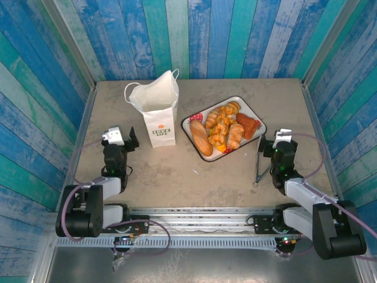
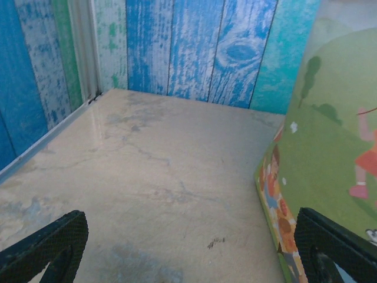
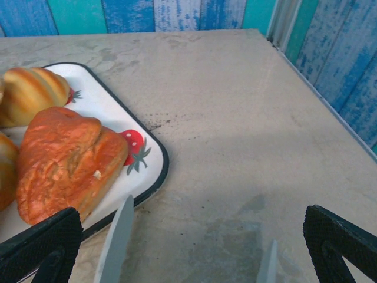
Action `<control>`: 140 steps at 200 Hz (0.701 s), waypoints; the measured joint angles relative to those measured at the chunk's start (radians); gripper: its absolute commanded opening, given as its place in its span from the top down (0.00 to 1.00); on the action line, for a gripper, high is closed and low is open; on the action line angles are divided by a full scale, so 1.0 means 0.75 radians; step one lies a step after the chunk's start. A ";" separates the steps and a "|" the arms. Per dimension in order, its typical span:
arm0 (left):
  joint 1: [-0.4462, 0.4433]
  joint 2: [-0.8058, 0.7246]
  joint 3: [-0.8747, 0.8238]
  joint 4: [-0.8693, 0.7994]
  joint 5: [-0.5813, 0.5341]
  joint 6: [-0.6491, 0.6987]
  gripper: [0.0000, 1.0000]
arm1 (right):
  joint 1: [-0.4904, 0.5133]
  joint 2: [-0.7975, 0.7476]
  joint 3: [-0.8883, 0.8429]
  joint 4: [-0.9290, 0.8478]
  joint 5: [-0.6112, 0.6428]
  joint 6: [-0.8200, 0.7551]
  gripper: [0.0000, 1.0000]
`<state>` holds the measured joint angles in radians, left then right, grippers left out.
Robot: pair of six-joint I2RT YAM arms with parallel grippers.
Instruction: Take the fake bread out of the paper bag
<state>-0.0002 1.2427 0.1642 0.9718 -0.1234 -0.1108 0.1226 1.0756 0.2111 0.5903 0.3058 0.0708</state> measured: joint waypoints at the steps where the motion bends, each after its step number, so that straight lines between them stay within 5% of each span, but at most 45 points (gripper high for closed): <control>1: 0.000 0.006 0.002 0.005 0.003 0.005 0.06 | 0.000 0.001 0.000 0.003 -0.001 -0.002 0.00; 63: -0.003 0.300 0.058 0.146 0.074 0.091 0.06 | -0.002 0.053 0.000 0.140 -0.097 -0.072 0.00; 140: -0.005 0.316 0.131 0.129 0.088 0.105 0.06 | -0.009 0.242 0.046 0.260 -0.295 -0.188 0.00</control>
<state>-0.0040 1.4799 0.2626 1.0687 -0.0574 -0.0322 0.1162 1.2572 0.2459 0.7853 0.0845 -0.0704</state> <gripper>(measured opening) 0.937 0.997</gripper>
